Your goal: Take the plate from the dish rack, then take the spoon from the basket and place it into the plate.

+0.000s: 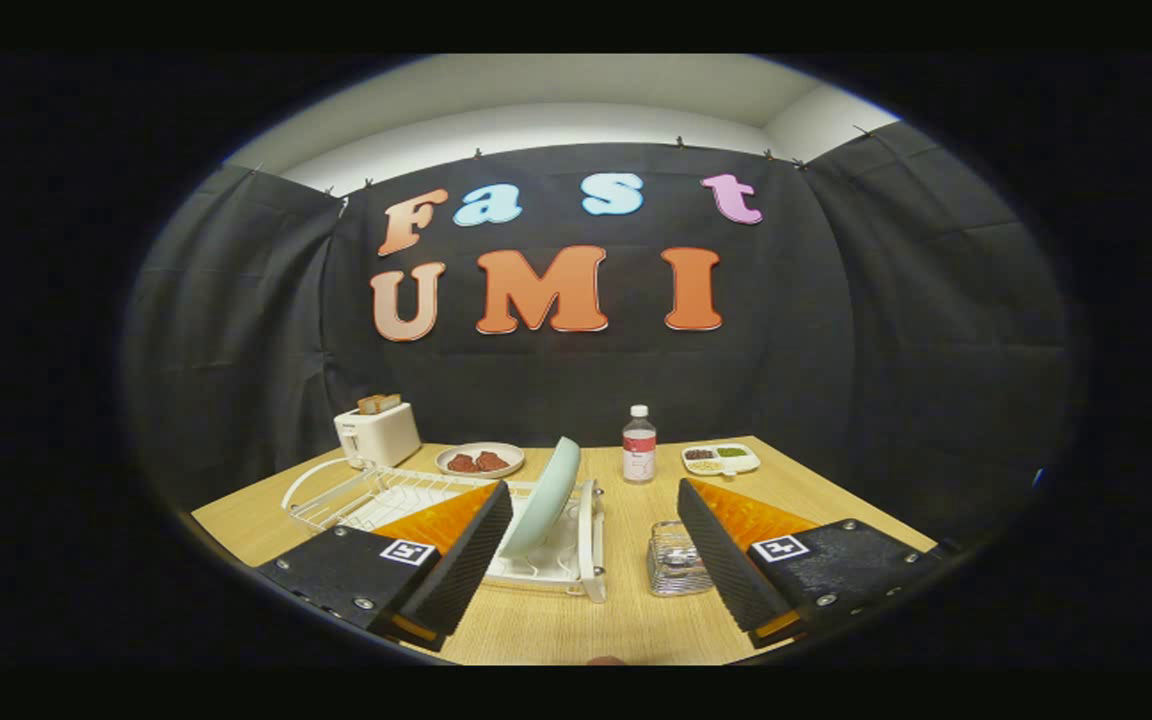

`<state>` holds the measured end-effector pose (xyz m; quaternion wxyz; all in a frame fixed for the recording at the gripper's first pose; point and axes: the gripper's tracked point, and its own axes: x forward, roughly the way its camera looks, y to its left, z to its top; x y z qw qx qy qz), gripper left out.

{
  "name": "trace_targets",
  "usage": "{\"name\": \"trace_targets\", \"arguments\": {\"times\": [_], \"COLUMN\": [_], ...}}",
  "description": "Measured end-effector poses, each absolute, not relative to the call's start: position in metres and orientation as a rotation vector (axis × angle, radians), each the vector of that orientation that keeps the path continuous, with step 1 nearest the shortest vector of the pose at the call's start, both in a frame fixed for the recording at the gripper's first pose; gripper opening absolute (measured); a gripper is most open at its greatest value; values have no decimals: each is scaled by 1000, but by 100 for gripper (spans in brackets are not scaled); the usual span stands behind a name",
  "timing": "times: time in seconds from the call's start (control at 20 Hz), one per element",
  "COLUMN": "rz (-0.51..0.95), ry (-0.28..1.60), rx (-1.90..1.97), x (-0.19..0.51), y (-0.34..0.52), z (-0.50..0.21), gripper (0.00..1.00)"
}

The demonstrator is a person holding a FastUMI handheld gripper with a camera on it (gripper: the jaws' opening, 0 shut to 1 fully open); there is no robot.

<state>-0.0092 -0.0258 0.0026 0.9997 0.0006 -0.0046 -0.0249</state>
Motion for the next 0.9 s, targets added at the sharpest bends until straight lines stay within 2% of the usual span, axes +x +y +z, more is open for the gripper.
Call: {"name": "trace_targets", "arguments": {"times": [0.55, 0.9], "rz": [-78, -84], "ry": [28, 117], "rx": [16, -34], "x": [-5, 12], "y": [-25, -10], "z": [-9, -16], "gripper": [99, 99]}}
